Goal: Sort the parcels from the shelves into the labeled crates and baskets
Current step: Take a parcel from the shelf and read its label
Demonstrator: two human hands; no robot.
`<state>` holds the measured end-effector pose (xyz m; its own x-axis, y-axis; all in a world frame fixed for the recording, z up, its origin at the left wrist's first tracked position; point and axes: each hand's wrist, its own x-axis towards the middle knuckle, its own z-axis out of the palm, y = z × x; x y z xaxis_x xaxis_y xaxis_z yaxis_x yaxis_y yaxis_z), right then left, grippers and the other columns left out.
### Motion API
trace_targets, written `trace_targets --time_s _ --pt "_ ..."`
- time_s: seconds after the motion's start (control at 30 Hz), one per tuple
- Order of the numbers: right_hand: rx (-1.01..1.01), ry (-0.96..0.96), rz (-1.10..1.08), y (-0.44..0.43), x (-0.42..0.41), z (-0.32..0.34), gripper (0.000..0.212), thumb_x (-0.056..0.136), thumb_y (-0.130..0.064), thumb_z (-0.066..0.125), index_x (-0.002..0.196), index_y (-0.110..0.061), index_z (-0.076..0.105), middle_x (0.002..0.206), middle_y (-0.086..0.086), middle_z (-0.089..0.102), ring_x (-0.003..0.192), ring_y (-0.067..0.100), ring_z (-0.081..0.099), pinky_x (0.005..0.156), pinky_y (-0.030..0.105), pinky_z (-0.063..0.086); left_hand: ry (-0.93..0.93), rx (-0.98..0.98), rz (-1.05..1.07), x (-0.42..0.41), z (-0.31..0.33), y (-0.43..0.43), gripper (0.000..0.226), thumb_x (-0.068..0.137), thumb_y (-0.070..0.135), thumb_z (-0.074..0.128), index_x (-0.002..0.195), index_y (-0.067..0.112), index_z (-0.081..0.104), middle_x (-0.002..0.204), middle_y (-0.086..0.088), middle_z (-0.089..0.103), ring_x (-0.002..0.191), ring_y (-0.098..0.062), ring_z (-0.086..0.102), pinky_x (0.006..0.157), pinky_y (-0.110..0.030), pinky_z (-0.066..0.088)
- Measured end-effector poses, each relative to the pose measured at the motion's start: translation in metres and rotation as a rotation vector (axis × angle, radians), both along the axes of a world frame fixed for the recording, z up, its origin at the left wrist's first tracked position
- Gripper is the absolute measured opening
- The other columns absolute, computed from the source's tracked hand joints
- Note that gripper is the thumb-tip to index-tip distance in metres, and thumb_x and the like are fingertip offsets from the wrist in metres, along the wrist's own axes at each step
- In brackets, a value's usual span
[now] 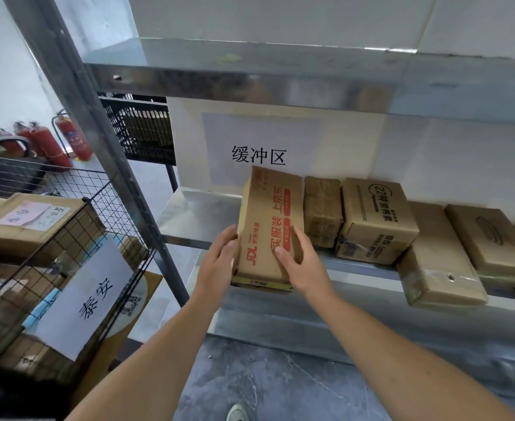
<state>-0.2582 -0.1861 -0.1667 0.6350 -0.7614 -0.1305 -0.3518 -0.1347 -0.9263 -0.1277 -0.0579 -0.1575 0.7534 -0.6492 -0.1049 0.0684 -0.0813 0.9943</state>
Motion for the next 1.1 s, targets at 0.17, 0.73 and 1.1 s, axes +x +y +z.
trace_targets --time_s 0.17,0.73,1.1 --pt "0.16 -0.214 0.038 0.009 -0.019 0.009 0.072 0.093 -0.048 0.066 0.155 -0.045 0.029 0.142 -0.018 0.054 0.132 0.008 0.052 0.111 0.038 0.046 0.156 0.021 0.113 -0.008 0.001 0.016 0.033 0.102 0.035 0.047 0.134 0.041 0.051 0.129 0.006 0.061 0.117 -0.012 0.058 0.101 -0.036 0.047" --pt "0.241 -0.255 0.208 0.041 -0.049 0.046 0.076 0.076 -0.064 0.07 0.142 -0.067 0.032 0.145 -0.013 0.052 0.131 0.015 0.053 0.111 0.047 0.045 -0.119 -0.064 0.068 -0.075 0.028 0.045 0.055 0.097 0.026 0.059 0.146 0.037 0.036 0.124 0.013 0.062 0.107 -0.003 0.064 0.083 -0.019 0.054" --pt "0.527 -0.502 0.069 0.037 -0.075 0.043 0.049 0.101 -0.015 0.057 0.136 -0.049 0.051 0.121 0.001 0.072 0.102 0.024 0.074 0.073 0.041 0.06 0.043 -0.045 0.074 -0.078 0.038 0.059 0.038 0.097 0.03 0.058 0.134 0.039 0.053 0.125 0.004 0.062 0.116 -0.012 0.059 0.093 -0.036 0.054"
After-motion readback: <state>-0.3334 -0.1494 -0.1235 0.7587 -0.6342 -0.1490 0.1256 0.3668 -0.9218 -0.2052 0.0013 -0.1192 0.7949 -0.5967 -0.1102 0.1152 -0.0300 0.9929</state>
